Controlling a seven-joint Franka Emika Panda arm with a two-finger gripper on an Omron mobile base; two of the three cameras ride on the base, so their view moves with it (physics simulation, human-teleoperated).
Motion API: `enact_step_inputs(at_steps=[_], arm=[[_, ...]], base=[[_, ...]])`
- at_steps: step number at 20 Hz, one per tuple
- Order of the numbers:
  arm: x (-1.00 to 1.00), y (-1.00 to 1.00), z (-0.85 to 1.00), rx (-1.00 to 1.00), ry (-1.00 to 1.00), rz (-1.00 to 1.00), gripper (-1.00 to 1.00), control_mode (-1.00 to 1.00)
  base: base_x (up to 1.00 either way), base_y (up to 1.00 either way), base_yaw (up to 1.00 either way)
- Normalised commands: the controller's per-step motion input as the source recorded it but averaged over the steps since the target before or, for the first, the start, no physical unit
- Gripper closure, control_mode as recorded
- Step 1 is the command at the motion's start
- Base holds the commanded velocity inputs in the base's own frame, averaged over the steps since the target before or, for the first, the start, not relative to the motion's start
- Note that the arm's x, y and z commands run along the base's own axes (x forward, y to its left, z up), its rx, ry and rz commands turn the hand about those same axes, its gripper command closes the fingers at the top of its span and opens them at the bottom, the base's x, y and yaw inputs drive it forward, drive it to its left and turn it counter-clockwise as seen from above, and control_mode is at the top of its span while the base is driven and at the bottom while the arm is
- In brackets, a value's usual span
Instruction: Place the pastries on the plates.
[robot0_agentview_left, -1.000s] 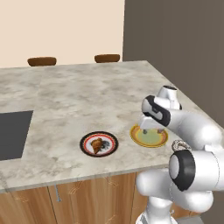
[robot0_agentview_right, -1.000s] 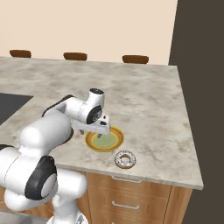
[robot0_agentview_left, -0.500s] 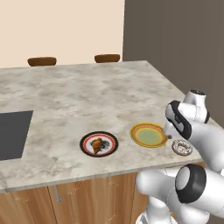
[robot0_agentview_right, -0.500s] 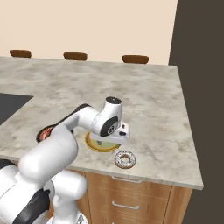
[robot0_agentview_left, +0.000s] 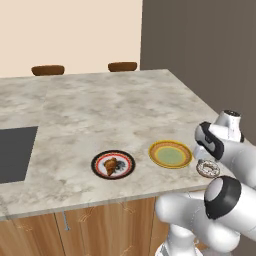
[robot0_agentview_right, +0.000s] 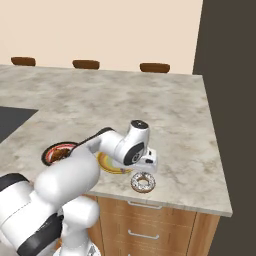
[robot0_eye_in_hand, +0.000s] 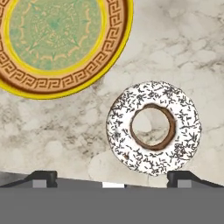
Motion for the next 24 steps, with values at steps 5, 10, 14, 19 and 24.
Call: enact_step_inputs(at_steps=[5,10,14,19,24], arm=[[0.12,0.0,-0.25,0.0,0.03,-0.05,-1.0,-1.0],[0.18,-0.05,-0.22,0.0,0.03,0.01,-1.0,-1.0],[0.12,-0.02,-0.47,0.0,0.04,0.04,-1.0,-1.0],[0.12,-0.03,-0.45,0.05,0.0,0.12,-1.0,-1.0],[0.0,-0.13,-0.57,0.08,-0.01,0.19,-1.0,-1.0]], base=[[0.0,0.0,0.0],[0.0,0.0,0.0],[0.0,0.0,0.0],[0.0,0.0,0.0],[0.0,0.0,0.0]])
